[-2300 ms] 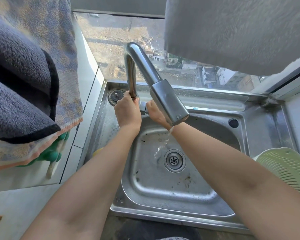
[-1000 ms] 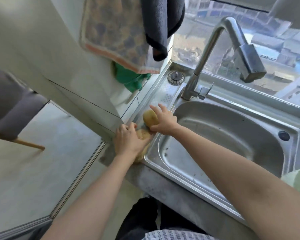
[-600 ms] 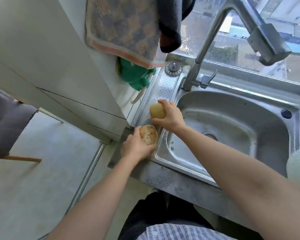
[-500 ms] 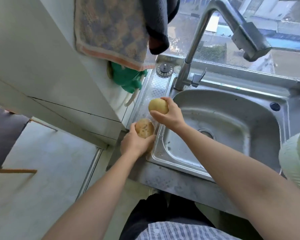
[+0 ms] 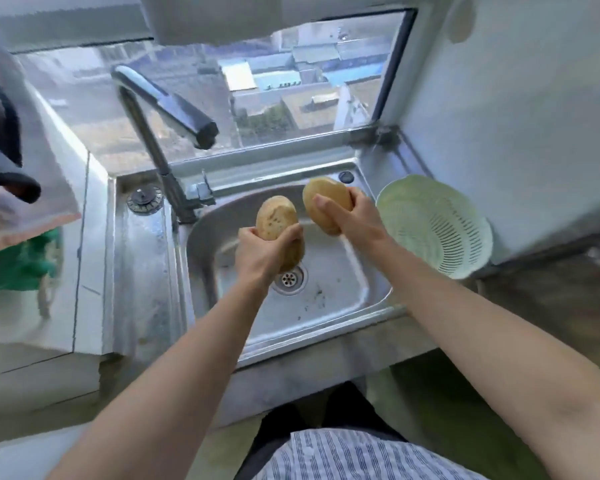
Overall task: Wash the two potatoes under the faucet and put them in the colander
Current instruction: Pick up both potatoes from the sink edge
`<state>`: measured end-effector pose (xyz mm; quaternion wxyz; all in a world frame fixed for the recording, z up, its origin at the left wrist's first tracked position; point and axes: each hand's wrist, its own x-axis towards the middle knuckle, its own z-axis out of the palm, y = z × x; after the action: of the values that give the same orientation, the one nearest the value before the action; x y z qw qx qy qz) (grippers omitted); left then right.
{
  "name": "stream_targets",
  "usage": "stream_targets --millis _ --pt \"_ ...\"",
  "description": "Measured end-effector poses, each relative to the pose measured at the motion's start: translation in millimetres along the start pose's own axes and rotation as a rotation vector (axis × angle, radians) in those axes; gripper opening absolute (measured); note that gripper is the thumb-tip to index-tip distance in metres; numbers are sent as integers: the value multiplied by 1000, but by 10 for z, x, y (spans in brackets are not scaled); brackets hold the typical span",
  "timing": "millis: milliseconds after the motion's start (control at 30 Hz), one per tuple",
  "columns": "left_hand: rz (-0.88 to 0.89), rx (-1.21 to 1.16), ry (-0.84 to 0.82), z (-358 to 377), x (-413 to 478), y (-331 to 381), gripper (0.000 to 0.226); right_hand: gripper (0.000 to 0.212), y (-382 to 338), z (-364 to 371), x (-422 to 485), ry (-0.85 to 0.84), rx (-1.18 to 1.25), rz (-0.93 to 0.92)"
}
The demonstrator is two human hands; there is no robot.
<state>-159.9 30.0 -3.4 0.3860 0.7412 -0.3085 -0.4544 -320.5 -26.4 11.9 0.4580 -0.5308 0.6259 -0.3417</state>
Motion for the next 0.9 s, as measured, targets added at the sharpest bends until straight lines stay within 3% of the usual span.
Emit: stream_targets --millis 133,300,400,533,633,900 --pt "92 2 -164 702 -34 370 78 69 247 -872 91 118 -131 58" --pt "117 116 -245 1446 -65 726 76 77 678 -1540 235 54 -389 224" --pt "173 340 -232 1778 -56 825 73 74 877 -1629 316 -61 -544 269" --pt "366 746 -141 2003 -106 909 71 88 1027 -1647 398 -140 -712 251" --pt "440 832 -90 2091 -130 973 72 93 1066 -1675 420 -181 -758 218" --pt "541 989 -168 2446 -213 905 76 75 1100 -1743 425 -186 -936 174"
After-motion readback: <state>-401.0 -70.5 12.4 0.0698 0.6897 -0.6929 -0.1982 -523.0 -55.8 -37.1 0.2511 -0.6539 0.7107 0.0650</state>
